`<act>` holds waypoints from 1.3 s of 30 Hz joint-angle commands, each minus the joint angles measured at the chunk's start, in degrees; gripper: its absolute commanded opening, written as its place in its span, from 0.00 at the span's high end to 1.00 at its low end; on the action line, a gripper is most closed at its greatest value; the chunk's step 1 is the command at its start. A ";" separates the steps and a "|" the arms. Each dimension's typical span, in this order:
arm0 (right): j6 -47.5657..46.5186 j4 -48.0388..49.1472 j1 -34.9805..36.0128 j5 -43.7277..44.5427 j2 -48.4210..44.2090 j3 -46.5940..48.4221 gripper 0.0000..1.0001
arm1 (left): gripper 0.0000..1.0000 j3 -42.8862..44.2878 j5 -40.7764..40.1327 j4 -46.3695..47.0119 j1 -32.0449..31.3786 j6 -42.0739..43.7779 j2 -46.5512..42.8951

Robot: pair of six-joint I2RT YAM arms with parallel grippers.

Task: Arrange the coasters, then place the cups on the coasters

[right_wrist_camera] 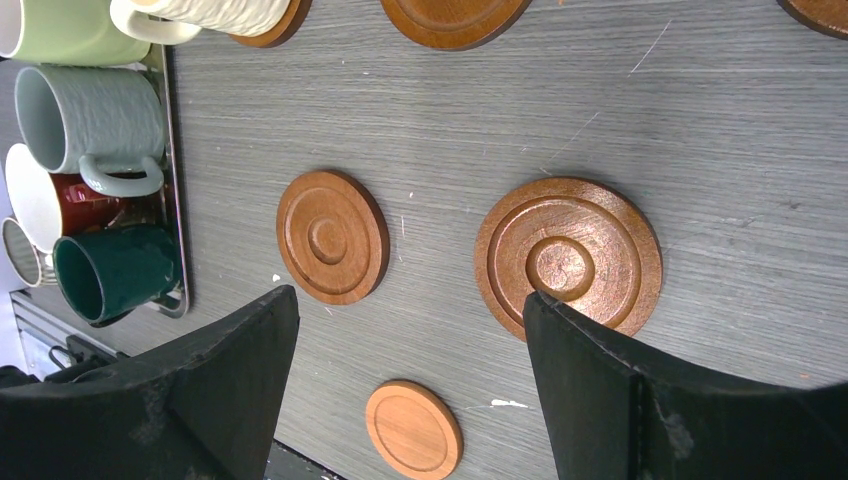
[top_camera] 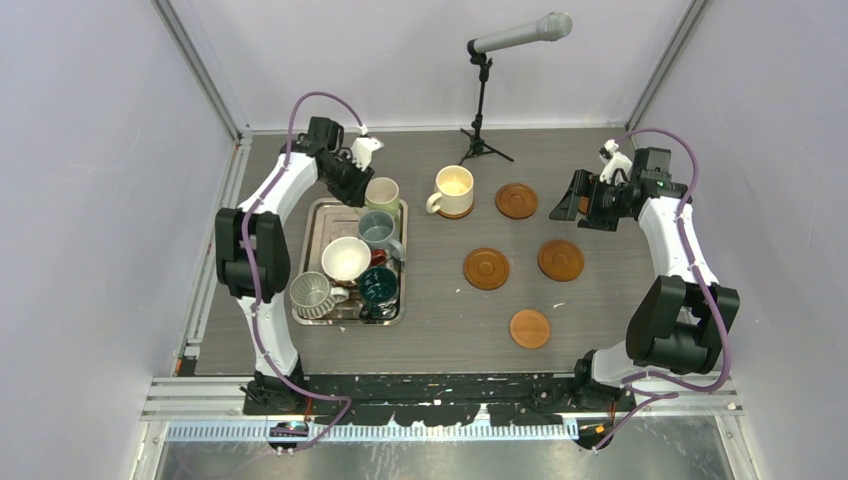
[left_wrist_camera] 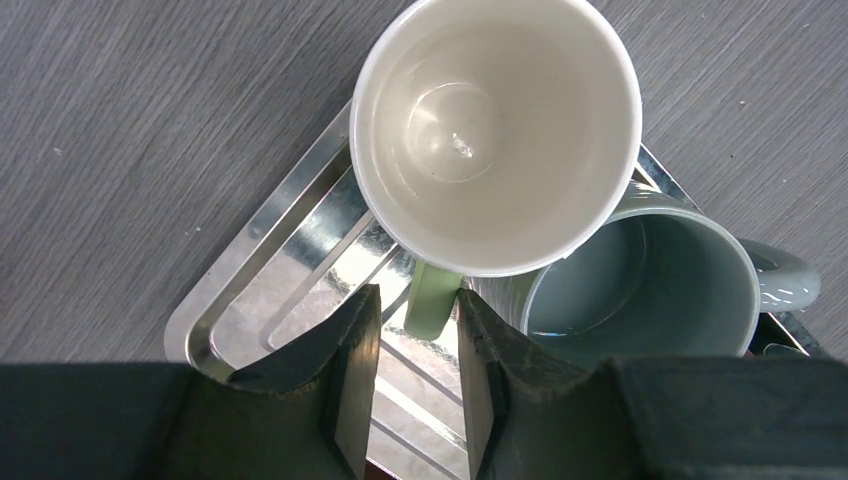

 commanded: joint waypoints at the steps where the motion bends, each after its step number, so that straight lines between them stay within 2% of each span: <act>1: -0.42 -0.19 0.12 0.03 -0.76 1.31 0.13 | 0.63 0.14 1.32 2.35 -0.17 1.36 0.51; 10: -0.41 -0.28 0.14 0.03 -0.84 1.40 0.13 | 0.59 -3.74 2.80 6.15 -0.61 2.93 1.46; 20: -0.41 -0.45 0.10 0.19 -0.80 1.54 0.13 | 0.61 -7.72 3.95 12.06 -0.66 4.42 1.98; 23: -0.54 -0.62 0.07 0.29 -0.84 1.63 0.13 | 0.67 -8.09 4.63 12.63 -0.66 4.52 1.91; 28: -0.93 -1.01 0.13 0.56 -1.17 1.71 0.14 | 0.92 -8.73 4.85 12.88 -0.15 4.94 0.15; 30: -1.25 -1.28 0.10 0.60 -1.27 1.87 0.13 | 0.98 -9.11 5.16 12.79 0.48 4.78 -1.21; 39: -1.82 -1.87 0.01 -0.17 -1.81 2.32 0.14 | 1.00 -7.12 3.71 13.09 3.30 -0.27 -9.90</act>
